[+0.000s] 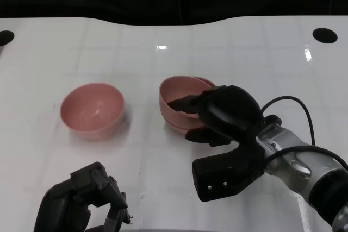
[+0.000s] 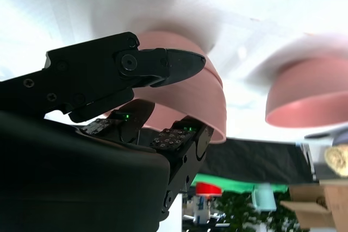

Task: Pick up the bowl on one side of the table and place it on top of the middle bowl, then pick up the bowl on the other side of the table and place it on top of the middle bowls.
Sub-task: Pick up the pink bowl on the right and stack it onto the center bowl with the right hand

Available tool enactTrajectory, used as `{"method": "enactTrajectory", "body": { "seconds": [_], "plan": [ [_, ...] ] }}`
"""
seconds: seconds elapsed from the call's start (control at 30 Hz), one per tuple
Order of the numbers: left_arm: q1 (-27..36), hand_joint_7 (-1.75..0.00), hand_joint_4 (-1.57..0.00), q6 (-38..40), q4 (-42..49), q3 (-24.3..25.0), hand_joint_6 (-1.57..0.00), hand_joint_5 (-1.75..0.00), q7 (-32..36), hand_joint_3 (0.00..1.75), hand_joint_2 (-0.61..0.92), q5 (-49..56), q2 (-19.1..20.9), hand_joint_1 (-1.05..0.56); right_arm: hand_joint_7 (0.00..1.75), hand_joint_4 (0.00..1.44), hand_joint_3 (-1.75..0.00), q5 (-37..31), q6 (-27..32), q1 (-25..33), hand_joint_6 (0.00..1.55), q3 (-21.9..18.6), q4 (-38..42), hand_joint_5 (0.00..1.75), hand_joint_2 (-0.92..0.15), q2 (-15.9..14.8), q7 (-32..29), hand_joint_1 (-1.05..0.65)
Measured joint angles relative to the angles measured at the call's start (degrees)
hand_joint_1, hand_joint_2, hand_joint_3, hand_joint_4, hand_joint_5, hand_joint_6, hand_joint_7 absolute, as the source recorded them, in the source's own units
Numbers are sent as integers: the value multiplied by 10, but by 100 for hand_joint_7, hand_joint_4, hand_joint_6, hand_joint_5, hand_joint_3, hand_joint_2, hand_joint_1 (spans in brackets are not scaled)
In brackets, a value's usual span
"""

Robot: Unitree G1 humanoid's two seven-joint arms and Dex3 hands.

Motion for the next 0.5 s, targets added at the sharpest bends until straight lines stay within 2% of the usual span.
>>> {"method": "enactTrajectory", "body": {
  "seconds": [0.4,0.5],
  "plan": [
    [-5,-138,-91,1,2,1,-89,-163,0,126,43,-3,4,-12,0,29,-32,49,-26,90,23,-50,-142,1,-92,-35,22,-71],
    [-10,-137,-91,1,2,1,-89,-162,0,126,44,-1,5,-12,1,30,-31,59,-35,107,23,-60,-173,2,-92,-44,32,-69]
  ]
}}
